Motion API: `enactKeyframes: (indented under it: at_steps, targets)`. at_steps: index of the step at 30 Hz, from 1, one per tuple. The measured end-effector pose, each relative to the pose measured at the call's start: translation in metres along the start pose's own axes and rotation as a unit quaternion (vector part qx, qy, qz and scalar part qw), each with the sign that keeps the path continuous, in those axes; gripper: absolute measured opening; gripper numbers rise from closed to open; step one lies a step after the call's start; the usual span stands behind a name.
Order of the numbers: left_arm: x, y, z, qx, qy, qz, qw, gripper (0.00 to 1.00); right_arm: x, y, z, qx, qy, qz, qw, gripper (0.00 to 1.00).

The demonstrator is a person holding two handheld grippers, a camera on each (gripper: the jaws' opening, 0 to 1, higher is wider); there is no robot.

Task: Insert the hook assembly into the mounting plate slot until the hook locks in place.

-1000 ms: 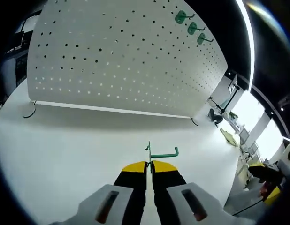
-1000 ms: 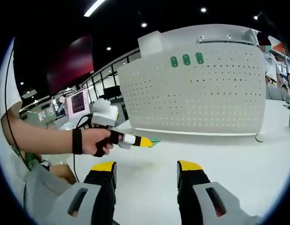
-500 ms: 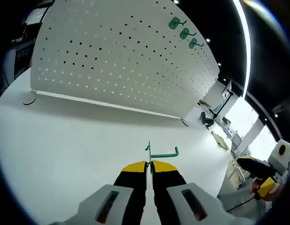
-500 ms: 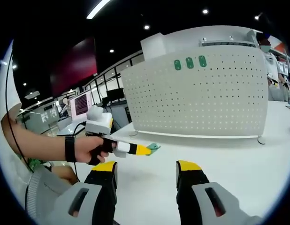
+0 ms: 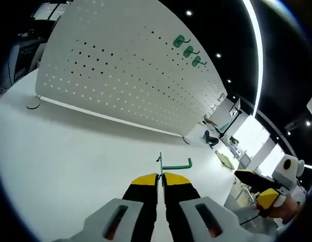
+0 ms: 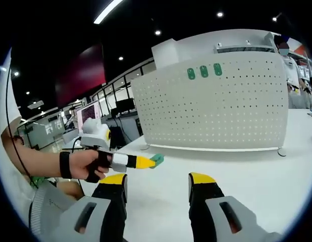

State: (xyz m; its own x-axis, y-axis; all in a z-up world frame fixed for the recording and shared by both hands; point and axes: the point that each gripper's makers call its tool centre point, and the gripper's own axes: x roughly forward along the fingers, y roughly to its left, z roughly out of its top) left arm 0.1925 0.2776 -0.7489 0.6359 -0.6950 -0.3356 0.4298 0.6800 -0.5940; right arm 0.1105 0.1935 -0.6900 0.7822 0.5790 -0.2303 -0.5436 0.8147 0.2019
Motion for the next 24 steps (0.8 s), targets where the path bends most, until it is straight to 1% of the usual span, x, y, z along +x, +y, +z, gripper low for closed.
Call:
enactKeyframes:
  at_steps: [4, 14, 16, 20, 22, 24]
  targets:
    - [-0.006, -0.008, 0.002, -0.01, -0.008, -0.015, 0.9998, 0.04, 0.001, 0.0, 0.0, 0.001, -0.001, 0.0, 1.0, 0.47]
    - [-0.018, -0.024, 0.001, -0.033, -0.013, -0.048, 0.9982, 0.04, 0.0, 0.004, 0.002, 0.005, -0.006, 0.008, 0.9999, 0.45]
    - [-0.02, -0.026, 0.001, -0.047, -0.014, -0.055, 0.9973, 0.04, 0.0, 0.005, 0.002, 0.008, -0.007, 0.009, 0.9999, 0.44]
    - [-0.026, -0.033, 0.002, -0.046, -0.017, -0.068, 0.9965, 0.04, 0.001, 0.007, 0.003, 0.01, -0.008, 0.013, 0.9998, 0.43]
    - [-0.029, -0.039, 0.002, -0.042, -0.018, -0.081, 0.9957, 0.04, 0.001, 0.009, 0.003, 0.01, -0.007, 0.016, 0.9998, 0.43]
    - [-0.03, -0.041, 0.002, -0.053, -0.02, -0.091, 0.9942, 0.04, 0.002, 0.01, 0.002, 0.012, -0.007, 0.019, 0.9997, 0.42]
